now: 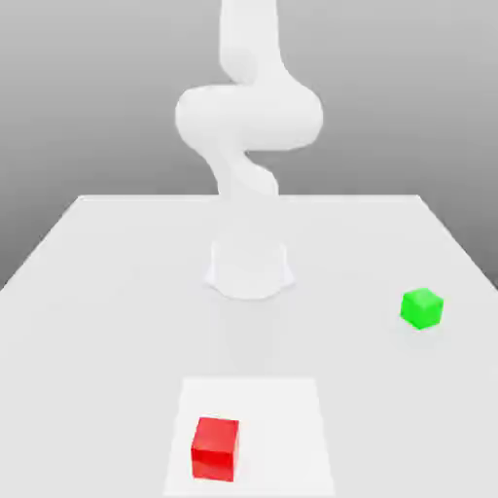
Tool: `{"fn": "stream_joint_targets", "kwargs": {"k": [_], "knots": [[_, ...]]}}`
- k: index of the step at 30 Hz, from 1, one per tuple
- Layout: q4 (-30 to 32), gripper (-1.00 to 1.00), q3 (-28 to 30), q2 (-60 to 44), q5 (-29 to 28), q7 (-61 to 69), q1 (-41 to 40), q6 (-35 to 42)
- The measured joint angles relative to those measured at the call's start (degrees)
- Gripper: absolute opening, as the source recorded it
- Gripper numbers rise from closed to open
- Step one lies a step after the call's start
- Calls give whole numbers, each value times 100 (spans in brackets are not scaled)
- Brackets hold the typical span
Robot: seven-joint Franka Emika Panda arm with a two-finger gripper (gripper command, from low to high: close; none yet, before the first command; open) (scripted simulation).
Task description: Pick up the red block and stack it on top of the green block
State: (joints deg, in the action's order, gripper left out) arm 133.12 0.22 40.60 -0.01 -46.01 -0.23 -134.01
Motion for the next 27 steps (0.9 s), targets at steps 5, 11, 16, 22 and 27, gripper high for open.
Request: {"fn": "stream_joint_targets", "kwargs": {"k": [5, 11, 16, 22, 27], "knots": [[275, 0, 44, -1073, 4, -31, -51, -457], [594, 0, 107, -2321, 12, -65, -100, -988], [860, 0, 155, -3359, 33, -82, -147, -1430], [1179, 0, 196, -4605, 74, -92, -225, -1961], [1176, 0, 165, -5644, 150, -48, -265, -2680]]}}
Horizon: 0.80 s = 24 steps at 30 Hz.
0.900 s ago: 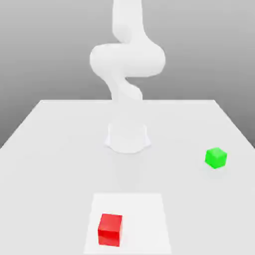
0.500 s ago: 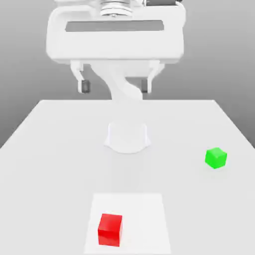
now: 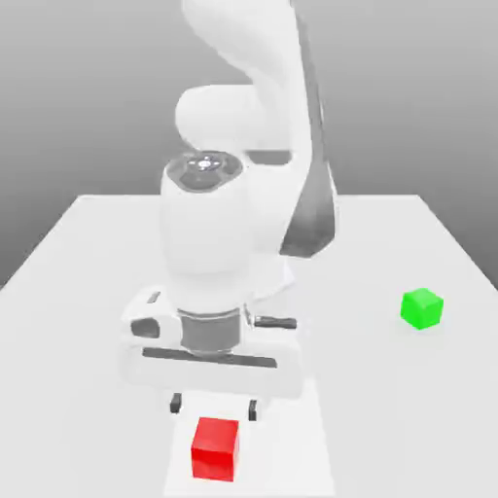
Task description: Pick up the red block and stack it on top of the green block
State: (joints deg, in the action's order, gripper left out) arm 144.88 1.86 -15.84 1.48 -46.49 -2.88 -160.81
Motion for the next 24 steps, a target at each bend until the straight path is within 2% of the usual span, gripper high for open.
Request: {"fn": "stream_joint_targets", "kwargs": {"k": [1, 2, 9, 15, 18, 21, 24], "knots": [[-29, 0, -19, -208, 19, 14, -15, -173], [-54, -100, -21, -374, 46, 34, -12, -311], [-56, -100, -30, -395, 39, 27, -22, -329], [154, -100, -120, 651, 1, -59, 99, 501], [430, -100, -658, 1051, 263, -111, 597, 600], [746, -100, -1174, 1473, 610, -164, 1618, 677], [1060, -100, -1399, 1868, 876, -267, 2533, 736]]}}
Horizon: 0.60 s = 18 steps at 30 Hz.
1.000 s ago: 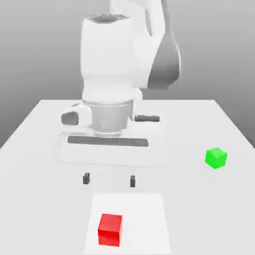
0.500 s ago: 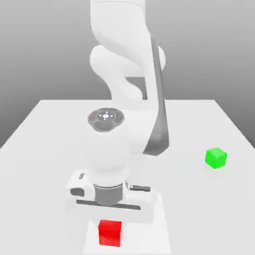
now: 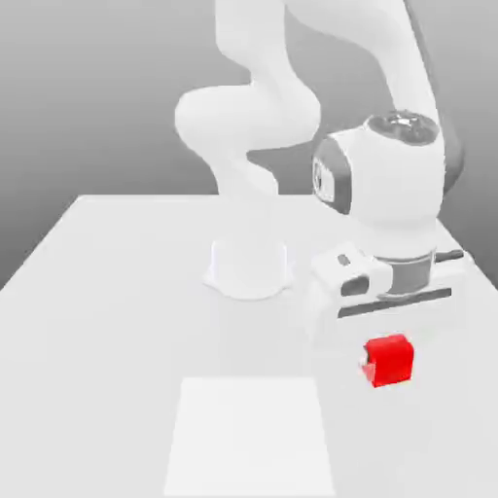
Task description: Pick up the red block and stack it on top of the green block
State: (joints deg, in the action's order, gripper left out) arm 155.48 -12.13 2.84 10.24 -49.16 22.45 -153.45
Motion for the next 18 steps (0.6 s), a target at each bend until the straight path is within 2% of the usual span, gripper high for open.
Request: {"fn": "stream_joint_targets", "kwargs": {"k": [10, 18], "knots": [[1037, -100, -1531, 1155, 523, -551, 1879, 101], [1111, -100, -1832, 895, 138, -877, 1769, -269]]}}
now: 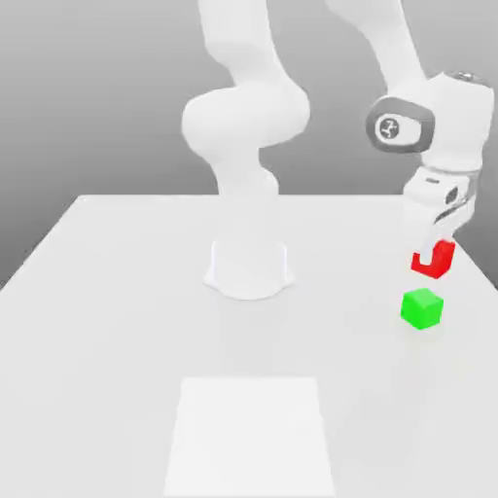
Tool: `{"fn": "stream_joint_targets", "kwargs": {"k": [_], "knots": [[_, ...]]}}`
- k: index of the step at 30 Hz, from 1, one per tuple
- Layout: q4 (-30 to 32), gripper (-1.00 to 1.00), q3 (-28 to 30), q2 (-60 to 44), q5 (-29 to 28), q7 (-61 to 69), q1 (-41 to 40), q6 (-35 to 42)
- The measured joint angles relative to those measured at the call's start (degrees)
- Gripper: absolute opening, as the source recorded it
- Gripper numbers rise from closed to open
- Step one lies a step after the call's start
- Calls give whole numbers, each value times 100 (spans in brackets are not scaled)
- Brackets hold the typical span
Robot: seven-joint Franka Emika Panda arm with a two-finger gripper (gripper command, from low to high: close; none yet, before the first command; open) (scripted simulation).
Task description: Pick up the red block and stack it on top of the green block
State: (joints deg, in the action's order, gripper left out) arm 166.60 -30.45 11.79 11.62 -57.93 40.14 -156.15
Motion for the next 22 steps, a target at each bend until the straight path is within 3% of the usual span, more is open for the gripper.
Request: {"fn": "stream_joint_targets", "kwargs": {"k": [22], "knots": [[-23, -100, -147, -1231, -1648, -1140, -606, -1054]]}}
